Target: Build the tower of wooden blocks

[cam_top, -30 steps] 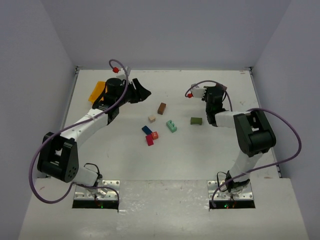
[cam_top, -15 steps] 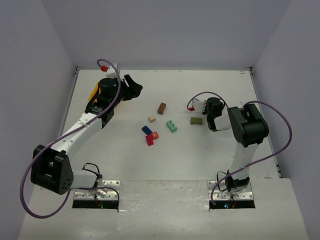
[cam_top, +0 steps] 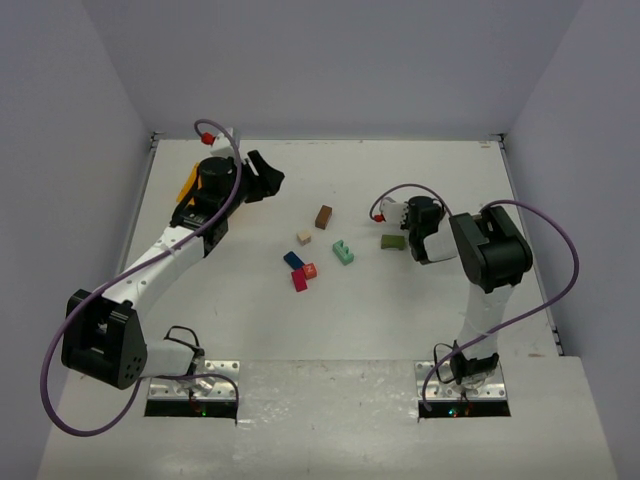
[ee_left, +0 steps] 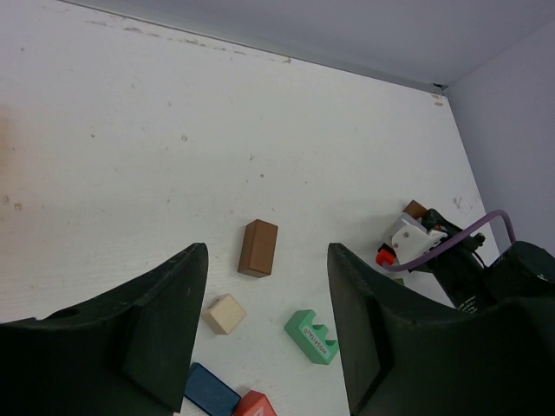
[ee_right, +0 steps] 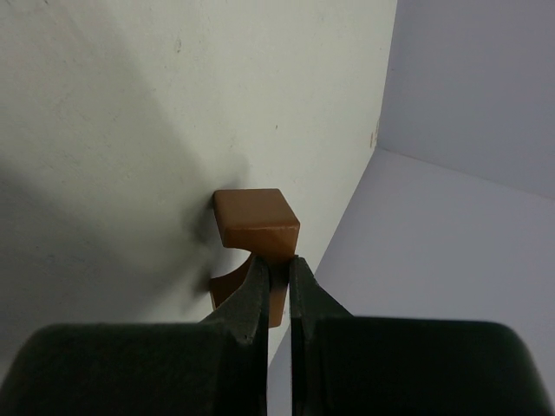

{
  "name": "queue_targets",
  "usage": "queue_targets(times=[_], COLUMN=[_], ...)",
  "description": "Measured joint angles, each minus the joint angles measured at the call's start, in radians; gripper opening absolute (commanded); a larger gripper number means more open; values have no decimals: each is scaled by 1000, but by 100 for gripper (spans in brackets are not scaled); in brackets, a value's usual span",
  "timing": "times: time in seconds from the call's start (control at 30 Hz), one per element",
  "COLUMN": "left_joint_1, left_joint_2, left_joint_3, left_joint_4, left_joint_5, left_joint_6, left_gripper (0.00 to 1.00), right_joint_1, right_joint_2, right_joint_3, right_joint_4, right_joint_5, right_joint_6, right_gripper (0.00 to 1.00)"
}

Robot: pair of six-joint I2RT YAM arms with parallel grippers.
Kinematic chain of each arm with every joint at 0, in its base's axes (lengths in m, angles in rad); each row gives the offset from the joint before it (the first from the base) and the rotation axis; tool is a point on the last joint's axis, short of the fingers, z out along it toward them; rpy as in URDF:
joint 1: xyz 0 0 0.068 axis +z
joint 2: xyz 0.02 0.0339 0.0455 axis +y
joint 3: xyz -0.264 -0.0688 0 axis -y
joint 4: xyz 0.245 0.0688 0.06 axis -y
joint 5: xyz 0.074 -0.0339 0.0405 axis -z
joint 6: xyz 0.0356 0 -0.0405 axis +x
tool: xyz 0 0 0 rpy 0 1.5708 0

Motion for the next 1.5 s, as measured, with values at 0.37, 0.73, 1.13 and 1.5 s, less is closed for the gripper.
queue_targets(times=[0.37,0.73,1.13,1.5], left_joint_1=[4,7,10,10], left_joint_2=[0,1,52,93], left_joint_3=[0,0,1,30], left_joint_4=[1,2,2,-13], left_joint_5=[-2,4,33,44], left_joint_6=[0,0,10,19], left_gripper=[56,56,98,100], right_joint_1=[41,46,-89,-221], right_joint_2=[0,-43,-244,-154], right_joint_3=[42,80,248,390], right_joint_4=[-145,-297,-713,-905], right_joint_5=[20,18,-345,-607], right_joint_6=[95,196,471,513], right_gripper=[36,46,84,99])
